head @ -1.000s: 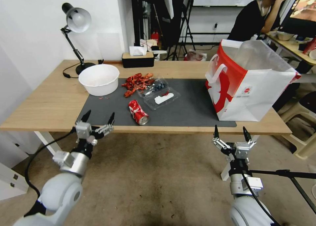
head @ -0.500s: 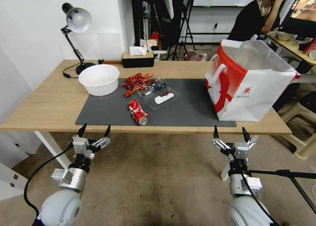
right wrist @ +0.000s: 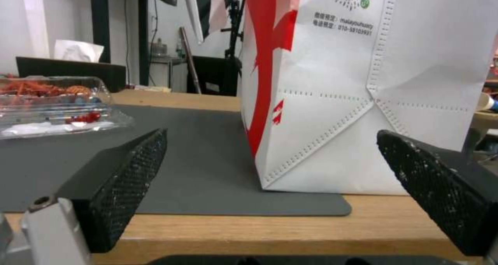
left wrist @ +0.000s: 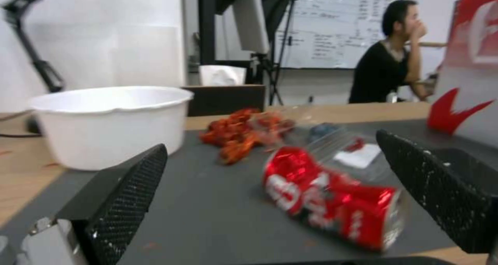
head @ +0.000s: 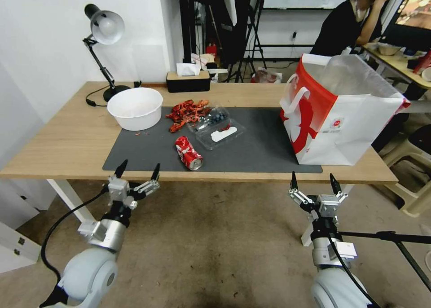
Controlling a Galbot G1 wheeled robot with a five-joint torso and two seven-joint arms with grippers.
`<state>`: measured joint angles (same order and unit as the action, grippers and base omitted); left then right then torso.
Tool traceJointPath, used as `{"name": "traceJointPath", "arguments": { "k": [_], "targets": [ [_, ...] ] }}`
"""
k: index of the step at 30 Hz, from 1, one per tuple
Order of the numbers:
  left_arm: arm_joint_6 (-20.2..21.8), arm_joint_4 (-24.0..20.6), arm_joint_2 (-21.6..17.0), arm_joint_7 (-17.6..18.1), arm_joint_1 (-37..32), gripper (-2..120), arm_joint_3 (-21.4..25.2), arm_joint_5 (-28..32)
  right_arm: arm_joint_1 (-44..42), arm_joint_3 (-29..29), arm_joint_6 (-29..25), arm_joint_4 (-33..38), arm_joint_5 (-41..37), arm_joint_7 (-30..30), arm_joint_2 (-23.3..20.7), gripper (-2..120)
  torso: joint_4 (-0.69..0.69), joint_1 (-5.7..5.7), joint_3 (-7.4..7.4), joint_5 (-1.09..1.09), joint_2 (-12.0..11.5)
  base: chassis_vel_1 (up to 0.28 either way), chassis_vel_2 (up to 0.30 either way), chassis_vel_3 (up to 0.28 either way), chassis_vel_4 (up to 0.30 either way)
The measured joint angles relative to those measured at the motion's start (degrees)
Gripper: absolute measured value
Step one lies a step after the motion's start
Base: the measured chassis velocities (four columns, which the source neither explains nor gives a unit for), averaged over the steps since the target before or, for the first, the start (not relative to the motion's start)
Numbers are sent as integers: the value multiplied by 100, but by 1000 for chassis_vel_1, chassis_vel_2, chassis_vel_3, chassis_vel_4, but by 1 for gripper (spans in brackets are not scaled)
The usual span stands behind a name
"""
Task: Pick up the trash from the table and place it into the takeout bag.
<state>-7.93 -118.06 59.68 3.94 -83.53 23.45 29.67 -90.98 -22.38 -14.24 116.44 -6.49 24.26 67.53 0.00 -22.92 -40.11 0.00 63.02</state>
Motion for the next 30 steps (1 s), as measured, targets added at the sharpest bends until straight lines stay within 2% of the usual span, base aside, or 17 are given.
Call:
{"name": "traceJointPath", "arguments": {
  "k": [4, 7, 9, 11, 13, 14, 16, 18, 25, 27, 30],
  "targets": [
    [228, -82, -79, 23, 190, 100, -161, 265, 3, 0, 5, 0, 2, 0, -1, 100, -1, 0, 0, 0, 0, 0, 0, 0, 0],
    [717, -259, -209, 180, 411, 100, -327, 709, 39, 12, 19, -12, 3, 0, -16, 100, -1, 0, 0, -1, 0, 0, 0, 0, 0],
    [839, -312, -234, 254, 433, 100, -345, 814, 58, 24, 24, -20, 3, 0, -21, 100, 0, 0, 0, 0, 0, 0, 0, 0, 0],
    [1240, -460, -306, 557, 527, 100, -410, 1122, 94, 59, 33, -35, 3, -5, -26, 100, 1, 0, 0, 1, 0, 0, 0, 0, 0],
    [1321, -487, -318, 637, 550, 100, -427, 1196, 97, 63, 34, -36, 3, -6, -26, 100, 1, 0, 0, 0, 0, 0, 0, 0, 0],
    [1570, -563, -352, 892, 638, 100, -485, 1434, 102, 72, 38, -37, 5, -8, -23, 100, 0, 0, 0, -1, 0, 0, 0, 0, 0],
    [1697, -599, -369, 1021, 693, 100, -517, 1575, 104, 78, 40, -38, 10, -10, -19, 100, 0, 0, 0, 0, 0, 0, 0, 0, 0],
    [1991, -670, -423, 1328, 836, 100, -595, 1964, 107, 87, 49, -38, 20, -12, -8, 100, 0, 0, 0, 0, 0, 0, 0, 0, 0],
    [2315, -610, -563, 1601, 1176, 100, -730, 2684, 103, 109, 56, -39, 58, -14, 9, 100, 0, 0, 0, 0, 0, 0, 0, 0, 0],
    [2464, -565, -575, 1729, 1399, 100, -816, 3080, 100, 119, 60, -39, 71, -14, 13, 100, 0, 0, 0, 0, 0, 0, 0, 0, 0],
    [2598, -475, -569, 1860, 1648, 100, -949, 3285, 99, 119, 73, -33, 76, -15, 13, 100, 0, 0, 0, 0, 0, 0, 0, 0, 0]
  ]
}}
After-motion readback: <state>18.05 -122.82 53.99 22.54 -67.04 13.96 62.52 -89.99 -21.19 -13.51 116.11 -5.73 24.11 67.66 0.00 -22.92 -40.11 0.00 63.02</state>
